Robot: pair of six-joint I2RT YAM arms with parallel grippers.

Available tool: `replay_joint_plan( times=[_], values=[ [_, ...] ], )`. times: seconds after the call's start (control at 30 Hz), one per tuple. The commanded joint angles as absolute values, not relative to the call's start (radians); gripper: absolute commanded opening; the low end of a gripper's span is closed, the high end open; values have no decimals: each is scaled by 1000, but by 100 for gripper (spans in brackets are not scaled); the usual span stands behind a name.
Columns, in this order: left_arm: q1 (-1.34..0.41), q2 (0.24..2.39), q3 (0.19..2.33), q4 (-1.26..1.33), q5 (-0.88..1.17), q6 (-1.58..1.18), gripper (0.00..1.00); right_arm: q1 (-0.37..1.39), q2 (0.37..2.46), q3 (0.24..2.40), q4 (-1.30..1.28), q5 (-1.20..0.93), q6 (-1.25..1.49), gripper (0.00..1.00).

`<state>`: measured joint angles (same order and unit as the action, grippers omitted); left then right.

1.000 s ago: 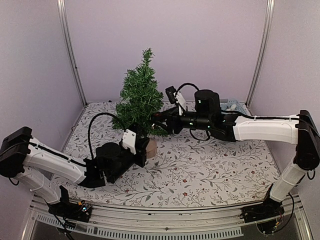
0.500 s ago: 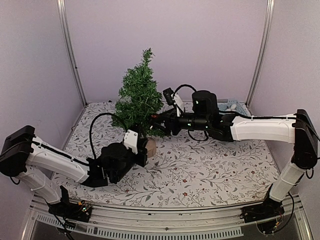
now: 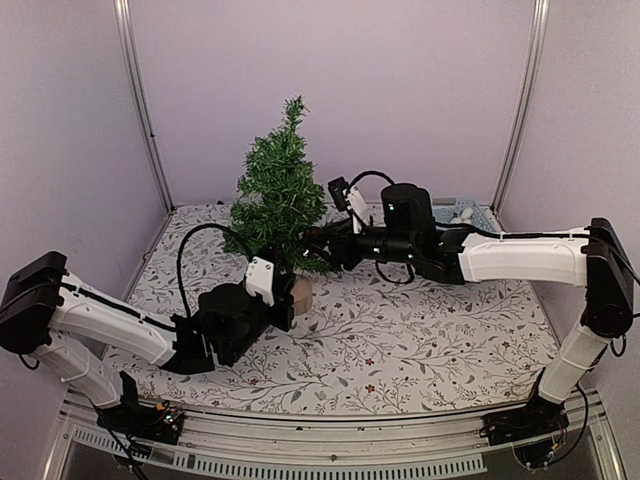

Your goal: Decorate the small christmas tree

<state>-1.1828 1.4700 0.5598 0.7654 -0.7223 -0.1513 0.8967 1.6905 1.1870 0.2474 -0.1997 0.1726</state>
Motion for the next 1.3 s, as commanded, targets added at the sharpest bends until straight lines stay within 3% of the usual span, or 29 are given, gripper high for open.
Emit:
replay_joint_plan(
  times=[0.0,0.23,0.47,0.73,0.9,1.27],
  values=[
    [-1197,1457,552,790,-735,-145,0,903,1696,1200,242,-163,185,40],
    [-1197,1454,551,785,-744,-148,1,902,1685,1195,232,-159,187,56],
    [-1197,1453,555,777,-745,-150,14,902,1664,1183,235,-173,190,68],
    [-1198,1446,560,752,-744,-162,33,902,1617,1156,235,-161,191,74],
    [-1200,1420,549,738,-722,-166,40,901,1586,1145,233,-140,188,79],
    [-1264,1296,406,897,-640,-75,54,858,1523,1107,230,-206,204,79]
  ],
)
